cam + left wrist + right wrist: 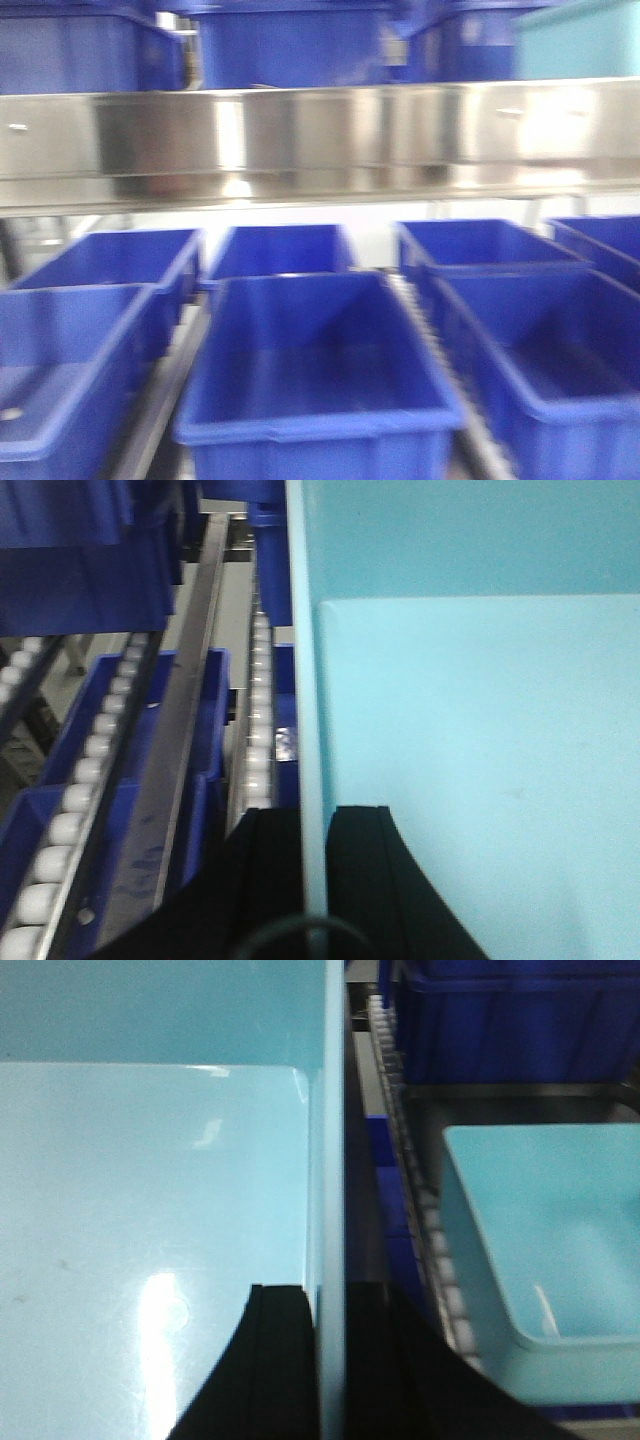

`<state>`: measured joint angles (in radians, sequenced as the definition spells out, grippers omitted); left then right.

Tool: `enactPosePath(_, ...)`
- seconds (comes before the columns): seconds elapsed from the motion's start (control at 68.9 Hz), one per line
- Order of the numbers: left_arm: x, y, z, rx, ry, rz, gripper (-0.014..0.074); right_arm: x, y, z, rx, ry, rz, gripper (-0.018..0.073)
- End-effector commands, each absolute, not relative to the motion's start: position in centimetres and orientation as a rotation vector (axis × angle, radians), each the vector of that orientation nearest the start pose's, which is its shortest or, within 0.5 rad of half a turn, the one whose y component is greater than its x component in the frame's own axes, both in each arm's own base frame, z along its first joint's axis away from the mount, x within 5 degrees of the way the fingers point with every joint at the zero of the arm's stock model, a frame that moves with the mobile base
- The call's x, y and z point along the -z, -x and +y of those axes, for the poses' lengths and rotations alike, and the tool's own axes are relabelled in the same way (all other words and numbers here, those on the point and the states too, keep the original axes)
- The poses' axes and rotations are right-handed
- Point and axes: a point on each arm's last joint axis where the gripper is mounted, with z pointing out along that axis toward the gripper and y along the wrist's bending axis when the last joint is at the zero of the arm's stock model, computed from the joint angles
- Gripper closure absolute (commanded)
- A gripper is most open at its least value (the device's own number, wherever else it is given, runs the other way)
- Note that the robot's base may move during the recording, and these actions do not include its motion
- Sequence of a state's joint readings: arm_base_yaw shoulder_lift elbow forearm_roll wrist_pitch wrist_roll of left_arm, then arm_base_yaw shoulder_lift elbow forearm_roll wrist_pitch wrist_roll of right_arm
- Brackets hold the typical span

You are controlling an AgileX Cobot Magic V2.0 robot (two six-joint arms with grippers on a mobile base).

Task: Move two blue bins to right shelf middle
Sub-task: 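Drive the base to another shelf while holding the bin with both grippers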

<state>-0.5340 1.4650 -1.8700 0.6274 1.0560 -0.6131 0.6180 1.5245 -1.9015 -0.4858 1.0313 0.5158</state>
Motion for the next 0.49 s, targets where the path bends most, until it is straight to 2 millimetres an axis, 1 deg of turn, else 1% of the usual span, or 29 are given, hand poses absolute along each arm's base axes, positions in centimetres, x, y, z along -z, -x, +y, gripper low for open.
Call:
enactPosePath(0.0,-51.89,-26.87,-10.29,-0.036,0.066,1.914,0.0707,-50.63,-27.55,14.48,-0.072,0.131,1.971,0.0721)
enactPosePath(0.479,-51.89,-26.87,-10.29,-0.036,0.066,1.914,0.0707,-50.63,-27.55,14.48,-0.072,0.131,1.971,0.0721)
